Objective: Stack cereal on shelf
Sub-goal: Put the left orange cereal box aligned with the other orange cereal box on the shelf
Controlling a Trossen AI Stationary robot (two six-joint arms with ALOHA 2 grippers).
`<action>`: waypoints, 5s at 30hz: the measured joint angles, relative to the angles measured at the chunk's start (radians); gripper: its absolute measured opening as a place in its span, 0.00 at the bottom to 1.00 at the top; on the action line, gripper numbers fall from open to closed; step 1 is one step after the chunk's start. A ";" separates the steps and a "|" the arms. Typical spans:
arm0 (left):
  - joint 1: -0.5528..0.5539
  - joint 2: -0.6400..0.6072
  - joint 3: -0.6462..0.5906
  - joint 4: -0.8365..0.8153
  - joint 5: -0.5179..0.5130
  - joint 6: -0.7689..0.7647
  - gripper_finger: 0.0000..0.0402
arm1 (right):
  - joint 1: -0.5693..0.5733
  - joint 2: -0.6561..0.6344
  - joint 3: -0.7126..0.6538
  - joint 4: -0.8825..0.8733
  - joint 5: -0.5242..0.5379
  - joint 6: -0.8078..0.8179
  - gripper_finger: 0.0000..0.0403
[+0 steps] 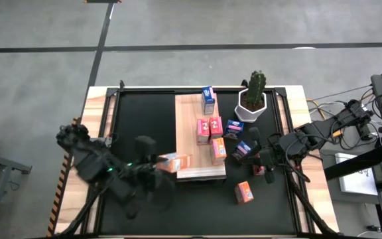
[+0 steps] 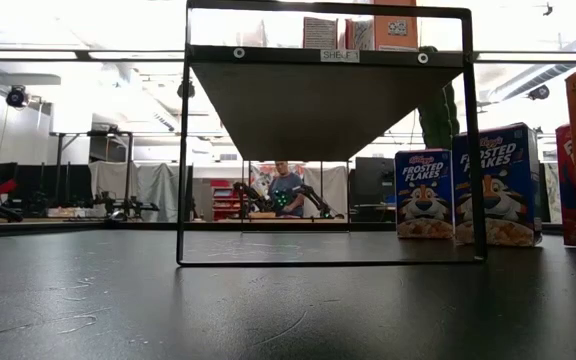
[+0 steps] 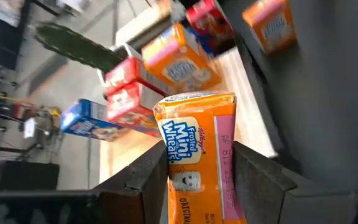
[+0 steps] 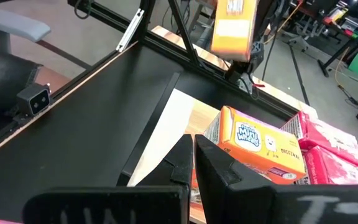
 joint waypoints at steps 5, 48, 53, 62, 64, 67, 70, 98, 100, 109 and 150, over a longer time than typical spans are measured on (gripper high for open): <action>0.129 0.001 -0.051 0.089 0.164 0.160 0.37 | 0.000 0.000 0.000 0.000 0.000 0.020 0.02; 0.371 0.015 -0.232 0.341 0.431 0.397 0.53 | 0.000 0.000 0.000 0.000 0.002 0.044 0.02; 0.367 0.015 -0.204 0.344 0.430 0.427 0.53 | 0.000 0.000 0.000 0.000 0.002 0.044 0.02; 0.288 0.013 -0.086 0.269 0.388 0.422 0.51 | 0.000 0.000 0.003 0.028 0.002 0.044 0.02; 0.247 0.013 -0.086 0.242 0.325 0.402 0.49 | 0.000 0.006 0.003 0.031 0.003 0.044 0.02; 0.186 0.011 -0.117 0.207 0.224 0.348 0.43 | 0.000 0.018 0.003 0.050 0.006 0.044 0.02; 0.139 0.009 -0.151 0.168 0.200 0.274 0.37 | 0.000 0.037 0.003 0.084 0.010 0.044 0.02; 0.086 -0.467 -1.189 1.243 0.149 0.399 0.19 | -0.075 0.541 0.586 -0.183 0.059 0.025 0.02; 0.086 -0.491 -1.249 1.323 0.116 0.400 0.19 | -0.102 0.579 0.639 -0.216 0.059 0.020 0.02; 0.100 -0.508 -1.414 1.618 0.034 0.436 0.19 | -0.236 0.733 0.847 -0.342 0.024 -0.007 0.02; 0.153 -0.500 -1.423 1.642 -0.041 0.443 0.19 | -0.316 0.954 1.147 -0.724 -0.030 -0.091 0.02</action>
